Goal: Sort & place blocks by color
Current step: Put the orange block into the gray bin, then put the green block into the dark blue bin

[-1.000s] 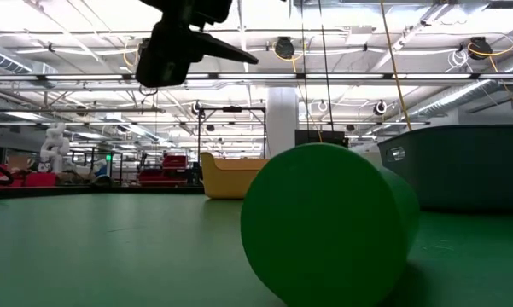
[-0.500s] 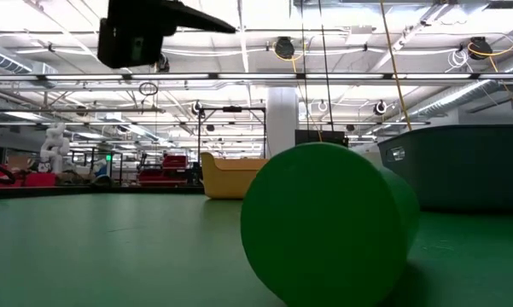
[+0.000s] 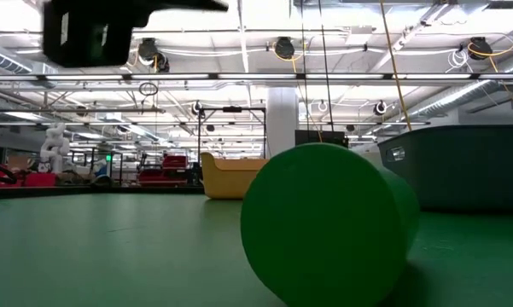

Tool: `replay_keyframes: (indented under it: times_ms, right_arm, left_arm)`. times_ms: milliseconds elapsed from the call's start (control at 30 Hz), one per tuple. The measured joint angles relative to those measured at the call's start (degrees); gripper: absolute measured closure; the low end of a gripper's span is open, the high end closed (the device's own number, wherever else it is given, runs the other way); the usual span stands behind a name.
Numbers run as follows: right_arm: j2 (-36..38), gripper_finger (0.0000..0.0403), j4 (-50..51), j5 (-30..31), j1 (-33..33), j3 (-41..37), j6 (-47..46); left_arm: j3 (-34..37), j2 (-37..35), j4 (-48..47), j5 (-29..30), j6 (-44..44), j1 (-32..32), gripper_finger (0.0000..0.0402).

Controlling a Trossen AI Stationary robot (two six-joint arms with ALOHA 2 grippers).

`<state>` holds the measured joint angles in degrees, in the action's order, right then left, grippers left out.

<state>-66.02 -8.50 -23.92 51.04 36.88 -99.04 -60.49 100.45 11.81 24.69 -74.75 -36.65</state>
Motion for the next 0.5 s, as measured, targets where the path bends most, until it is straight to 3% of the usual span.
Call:
replay_keyframes:
  times_ms: [267, 500]
  right_arm:
    - [0.00, 0.0176, -7.95, 0.18, 1.47, 0.02, 4.81]
    - [-0.02, 0.0176, -7.53, 0.13, 1.54, 0.02, 9.59]
  left_arm:
    - [-1.85, 6.68, 5.11, -0.19, -3.72, -1.72, 0.0160]
    - [-12.51, 12.93, -8.47, -2.11, -1.05, -2.60, 0.0160]
